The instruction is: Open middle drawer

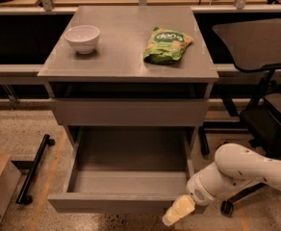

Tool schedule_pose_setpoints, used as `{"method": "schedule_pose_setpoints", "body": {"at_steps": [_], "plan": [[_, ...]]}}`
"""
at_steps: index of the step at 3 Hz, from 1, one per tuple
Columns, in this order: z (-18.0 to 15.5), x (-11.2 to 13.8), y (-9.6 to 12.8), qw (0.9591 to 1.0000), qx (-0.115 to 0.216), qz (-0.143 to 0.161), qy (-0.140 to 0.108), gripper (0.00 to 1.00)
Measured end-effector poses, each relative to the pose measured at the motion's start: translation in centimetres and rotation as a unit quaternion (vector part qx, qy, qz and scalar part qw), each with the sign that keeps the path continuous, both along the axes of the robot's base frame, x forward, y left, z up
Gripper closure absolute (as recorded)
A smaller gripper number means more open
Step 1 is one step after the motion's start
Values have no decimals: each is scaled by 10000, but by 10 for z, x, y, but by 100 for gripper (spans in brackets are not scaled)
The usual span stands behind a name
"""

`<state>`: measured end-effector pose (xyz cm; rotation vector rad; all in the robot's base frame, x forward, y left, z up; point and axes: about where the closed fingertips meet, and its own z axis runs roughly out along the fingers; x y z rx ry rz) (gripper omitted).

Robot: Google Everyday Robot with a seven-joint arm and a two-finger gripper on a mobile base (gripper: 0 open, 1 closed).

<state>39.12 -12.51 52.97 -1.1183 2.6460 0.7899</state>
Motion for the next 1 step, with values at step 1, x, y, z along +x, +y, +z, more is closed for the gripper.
{"method": "schedule_pose_setpoints", "body": {"at_steps": [1], "plan": [[14, 6, -2, 9998, -83, -12, -206, 0]]}}
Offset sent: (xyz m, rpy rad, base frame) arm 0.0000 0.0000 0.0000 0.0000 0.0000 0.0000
